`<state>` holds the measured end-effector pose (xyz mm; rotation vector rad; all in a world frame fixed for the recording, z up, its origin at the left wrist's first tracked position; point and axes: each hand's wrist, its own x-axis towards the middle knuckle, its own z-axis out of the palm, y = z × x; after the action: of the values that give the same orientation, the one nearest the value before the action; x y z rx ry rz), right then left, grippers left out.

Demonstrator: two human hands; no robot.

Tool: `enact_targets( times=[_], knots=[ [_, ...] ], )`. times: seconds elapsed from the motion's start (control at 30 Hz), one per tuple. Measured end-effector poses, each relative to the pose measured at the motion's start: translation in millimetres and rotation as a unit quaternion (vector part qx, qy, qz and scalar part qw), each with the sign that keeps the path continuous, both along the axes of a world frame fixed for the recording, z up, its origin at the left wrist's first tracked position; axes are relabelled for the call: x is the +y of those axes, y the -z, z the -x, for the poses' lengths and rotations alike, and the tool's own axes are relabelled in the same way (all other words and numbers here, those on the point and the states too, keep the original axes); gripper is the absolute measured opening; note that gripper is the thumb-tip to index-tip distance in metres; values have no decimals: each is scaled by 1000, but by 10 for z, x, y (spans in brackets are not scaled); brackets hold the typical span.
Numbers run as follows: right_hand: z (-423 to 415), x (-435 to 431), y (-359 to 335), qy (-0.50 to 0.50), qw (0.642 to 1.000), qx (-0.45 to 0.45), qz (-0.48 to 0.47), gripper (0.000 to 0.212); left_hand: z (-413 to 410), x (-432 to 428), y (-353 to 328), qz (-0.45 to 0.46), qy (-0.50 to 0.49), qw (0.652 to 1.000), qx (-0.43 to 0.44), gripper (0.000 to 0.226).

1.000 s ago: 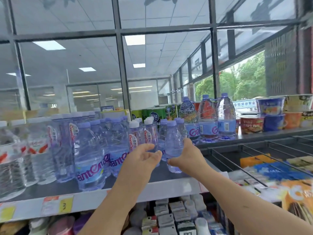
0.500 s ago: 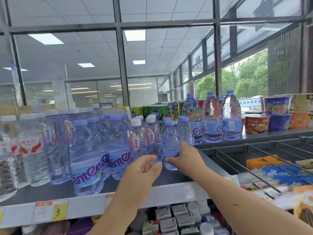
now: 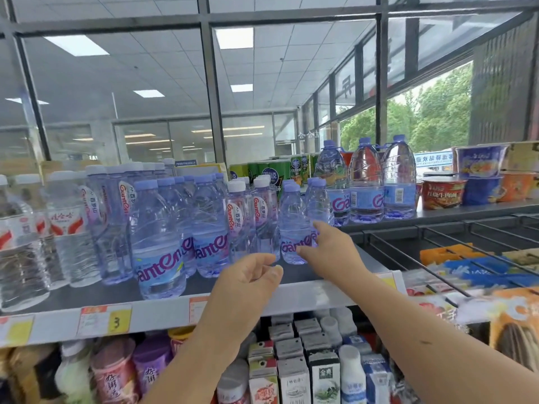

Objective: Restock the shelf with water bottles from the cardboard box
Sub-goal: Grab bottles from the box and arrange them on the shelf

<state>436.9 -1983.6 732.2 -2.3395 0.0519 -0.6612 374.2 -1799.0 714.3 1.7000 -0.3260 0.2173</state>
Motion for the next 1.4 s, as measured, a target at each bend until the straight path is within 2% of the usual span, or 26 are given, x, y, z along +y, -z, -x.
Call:
enact_targets(
  times=[0.1, 0.23, 0.4, 0.53, 0.63, 0.73, 0.83, 0.9, 0.97, 1.03, 1.17, 1.23, 1.4],
  knots=[
    [393, 120, 104, -12, 999, -36, -14, 48, 139, 65, 89, 2, 24, 1000, 4, 10],
    [969, 418, 320, -22, 997, -66, -29, 38, 326, 212, 274, 4, 64, 998, 16, 13],
    [1509, 784, 530, -6, 997, -63, -50, 35, 530, 411, 487, 17, 99, 995, 23, 13],
    [1961, 1058, 1021, 22, 998, -37, -39, 32, 756, 680, 1050, 18, 113, 992, 48, 7],
    [2261, 1215, 1646, 26, 997, 36, -57, 33, 989, 909, 1748, 1, 108, 988, 107, 4],
    [2478, 1315, 2386, 23, 989, 127, -78, 34, 1216, 1097, 2572, -11, 95, 974, 206, 4],
    [2652, 1387, 3114, 19, 973, 212, -86, 29, 1443, 1195, 3328, -18, 74, 951, 298, 14],
    [2724, 1418, 3567, 16, 967, 237, -94, 23, 1565, 1202, 3770, -13, 64, 939, 337, 20],
    [2797, 1426, 4018, 14, 960, 262, -99, 21, 1687, 1205, 4162, -9, 45, 927, 373, 13],
    [2849, 1416, 4471, 6, 952, 290, -102, 26, 1777, 1201, 4540, -13, 28, 916, 401, 6],
    [2950, 1410, 5469, -9, 946, 311, -86, 21, 1912, 1180, 5335, -22, -15, 899, 437, 7],
    [2970, 1406, 6069, -14, 935, 350, -55, 22, 1979, 1202, 5765, -18, -36, 893, 448, 12],
    [3059, 1431, 7749, -35, 874, 484, 38, 27, 2200, 1271, 7000, -46, -71, 882, 463, 16]
  ],
)
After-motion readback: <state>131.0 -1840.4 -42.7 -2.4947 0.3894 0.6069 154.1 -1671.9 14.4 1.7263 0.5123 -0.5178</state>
